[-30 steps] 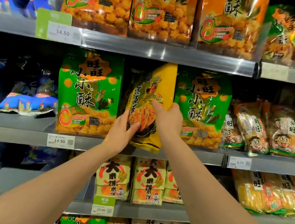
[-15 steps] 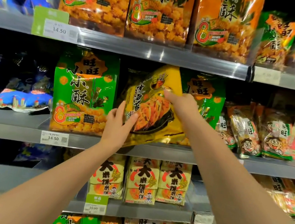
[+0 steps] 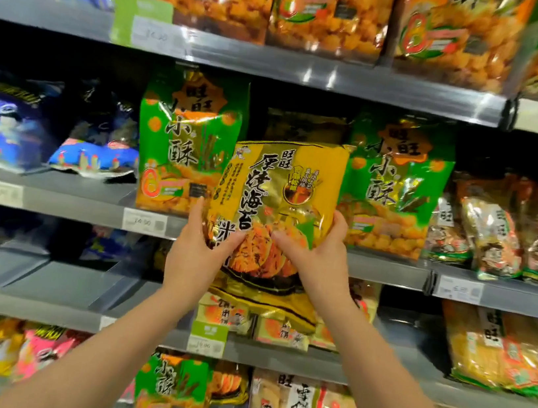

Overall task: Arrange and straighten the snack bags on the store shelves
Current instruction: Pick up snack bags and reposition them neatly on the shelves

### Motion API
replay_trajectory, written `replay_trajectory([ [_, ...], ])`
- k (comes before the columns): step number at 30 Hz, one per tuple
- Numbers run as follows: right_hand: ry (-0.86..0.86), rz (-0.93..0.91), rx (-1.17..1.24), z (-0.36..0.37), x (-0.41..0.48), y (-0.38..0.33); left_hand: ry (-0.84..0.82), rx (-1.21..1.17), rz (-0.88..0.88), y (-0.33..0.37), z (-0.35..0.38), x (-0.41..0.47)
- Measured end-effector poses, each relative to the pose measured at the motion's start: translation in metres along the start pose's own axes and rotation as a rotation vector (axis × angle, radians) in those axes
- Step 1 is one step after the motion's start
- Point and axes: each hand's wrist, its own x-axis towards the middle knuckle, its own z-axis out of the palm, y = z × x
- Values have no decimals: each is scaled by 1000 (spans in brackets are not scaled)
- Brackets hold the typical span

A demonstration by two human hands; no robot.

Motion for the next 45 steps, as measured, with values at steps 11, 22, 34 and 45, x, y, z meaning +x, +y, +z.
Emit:
replay_trajectory([
  [11,158,119,190,39,-62,68,-193,139,83,-48,-4,-11],
  [22,88,62,120,45,-92,104,-146,56,86,-76,-10,-54],
  [34,-170,79,-239,131,-95,136,-8,212,-91,-174,-40,-77],
  [45,-177,110,-277,217,-61,139,108,237,-182,-229,-55,-32],
])
